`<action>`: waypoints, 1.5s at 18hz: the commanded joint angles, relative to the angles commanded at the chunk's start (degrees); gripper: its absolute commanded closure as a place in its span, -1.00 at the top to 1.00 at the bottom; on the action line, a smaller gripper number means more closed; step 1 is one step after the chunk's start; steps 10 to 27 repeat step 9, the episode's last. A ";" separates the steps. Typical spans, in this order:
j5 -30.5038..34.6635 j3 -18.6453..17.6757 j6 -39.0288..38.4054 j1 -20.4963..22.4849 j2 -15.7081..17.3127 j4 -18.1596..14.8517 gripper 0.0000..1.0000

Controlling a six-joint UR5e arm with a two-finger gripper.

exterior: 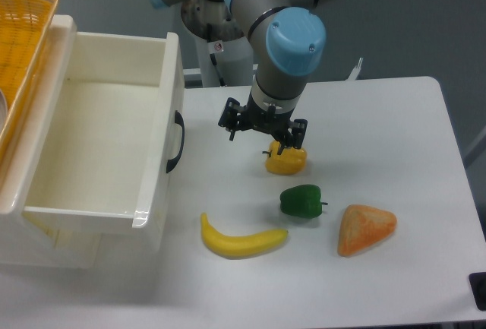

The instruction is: Slide the top white drawer open

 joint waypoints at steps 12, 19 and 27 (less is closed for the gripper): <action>2.02 -0.44 8.12 0.26 -0.09 1.67 1.00; 2.02 -0.44 8.12 0.26 -0.09 1.67 1.00; 2.02 -0.44 8.12 0.26 -0.09 1.67 1.00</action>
